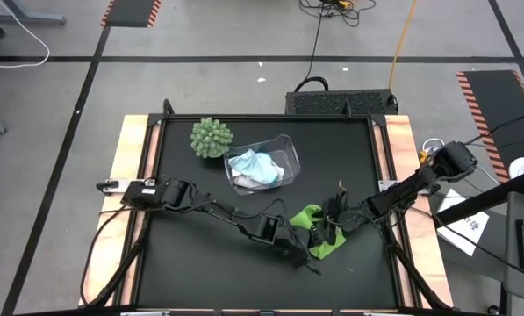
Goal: Fold microfiber towels
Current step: Fold the green towel
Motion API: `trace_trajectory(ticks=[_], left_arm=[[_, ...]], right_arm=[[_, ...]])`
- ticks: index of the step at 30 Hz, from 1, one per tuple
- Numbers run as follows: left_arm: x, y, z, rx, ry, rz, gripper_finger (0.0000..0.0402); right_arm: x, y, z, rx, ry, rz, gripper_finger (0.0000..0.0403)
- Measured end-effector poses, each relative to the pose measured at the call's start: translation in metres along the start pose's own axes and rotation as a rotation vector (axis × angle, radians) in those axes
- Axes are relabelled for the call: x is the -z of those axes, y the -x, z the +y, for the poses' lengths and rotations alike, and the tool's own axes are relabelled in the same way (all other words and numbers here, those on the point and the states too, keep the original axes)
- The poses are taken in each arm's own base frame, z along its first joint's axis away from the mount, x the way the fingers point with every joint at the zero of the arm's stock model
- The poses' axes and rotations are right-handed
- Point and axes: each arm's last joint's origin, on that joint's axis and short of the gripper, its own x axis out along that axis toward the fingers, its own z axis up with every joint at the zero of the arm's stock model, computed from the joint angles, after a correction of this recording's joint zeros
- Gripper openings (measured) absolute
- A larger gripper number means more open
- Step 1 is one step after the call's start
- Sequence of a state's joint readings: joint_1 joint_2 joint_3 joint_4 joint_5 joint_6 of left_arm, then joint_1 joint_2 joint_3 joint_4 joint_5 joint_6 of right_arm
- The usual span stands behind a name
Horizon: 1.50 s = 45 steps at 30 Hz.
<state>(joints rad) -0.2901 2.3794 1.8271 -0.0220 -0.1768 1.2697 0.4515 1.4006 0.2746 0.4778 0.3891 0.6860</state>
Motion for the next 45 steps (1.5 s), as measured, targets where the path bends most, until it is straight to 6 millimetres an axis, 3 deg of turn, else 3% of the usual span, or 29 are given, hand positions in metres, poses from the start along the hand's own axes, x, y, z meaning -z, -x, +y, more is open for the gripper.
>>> trace_trajectory(ticks=[5, 18, 29, 36, 45], left_arm=[[-0.002, 0.001, 0.006, -0.051, -0.018, -0.023, 0.0002], [0.021, -0.002, 0.020, -0.143, 0.118, 0.005, 0.0001], [0.018, 0.000, 0.023, -0.146, 0.160, -0.012, 0.0003], [0.021, -0.001, 0.020, -0.111, 0.217, -0.034, 0.0006], [0.016, -0.001, 0.015, -0.016, 0.275, -0.163, 0.0009]], right_arm=[[0.004, 0.002, 0.006, 0.006, 0.149, 0.057, 0.0130], [0.025, 0.003, 0.024, 0.072, 0.029, -0.038, 0.0130], [0.011, 0.002, 0.059, 0.109, 0.292, -0.120, 0.0130], [0.023, 0.007, 0.052, 0.205, 0.242, -0.046, 0.0130], [0.039, 0.019, 0.062, 0.128, 0.216, -0.025, 0.0130]])
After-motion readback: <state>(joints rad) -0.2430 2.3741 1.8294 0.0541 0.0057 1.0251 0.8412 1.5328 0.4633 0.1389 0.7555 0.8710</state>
